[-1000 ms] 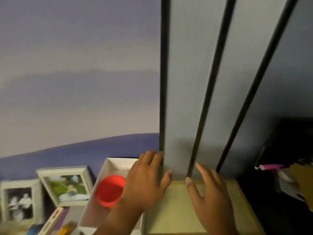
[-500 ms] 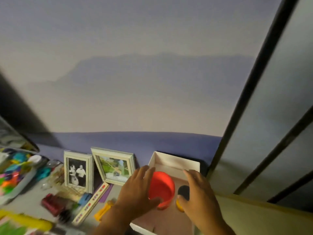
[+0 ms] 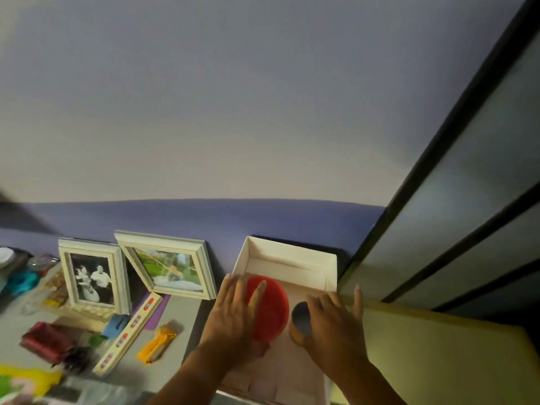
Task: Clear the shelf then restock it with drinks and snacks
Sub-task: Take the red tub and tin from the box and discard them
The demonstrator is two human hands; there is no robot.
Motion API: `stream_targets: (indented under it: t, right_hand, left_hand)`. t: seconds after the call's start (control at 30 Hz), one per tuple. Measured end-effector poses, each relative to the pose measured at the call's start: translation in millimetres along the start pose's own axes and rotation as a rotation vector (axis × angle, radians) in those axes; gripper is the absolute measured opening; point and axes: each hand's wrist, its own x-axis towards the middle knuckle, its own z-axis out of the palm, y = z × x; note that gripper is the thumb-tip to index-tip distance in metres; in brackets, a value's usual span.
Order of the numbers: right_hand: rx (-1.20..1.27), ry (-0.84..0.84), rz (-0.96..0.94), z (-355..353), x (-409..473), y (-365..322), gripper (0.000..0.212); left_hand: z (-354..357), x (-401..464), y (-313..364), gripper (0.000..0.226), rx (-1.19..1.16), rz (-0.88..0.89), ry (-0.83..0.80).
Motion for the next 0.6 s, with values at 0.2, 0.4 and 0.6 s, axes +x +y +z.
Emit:
stream_targets:
  t: [0.2, 0.4, 0.6]
  right_hand:
    - [0.243, 0.11, 0.057, -8.9, -10.9, -0.9, 0.06]
    - [0.755, 0.167, 0.215, -46.0, -37.6, 12.2, 0.054]
    - [0.81, 0.632, 0.326, -124.9, -107.4, 38.7, 0.069]
  left_hand:
    - [-16.4, -7.1, -7.2, 0.107, -0.215, 0.042, 0.197]
    - [-94.1, -4.1, 0.0, 0.116, -0.554, 0.161, 0.256]
    - [-181.1, 22.6, 67.7, 0.118, -0.561, 0.395, 0.378]
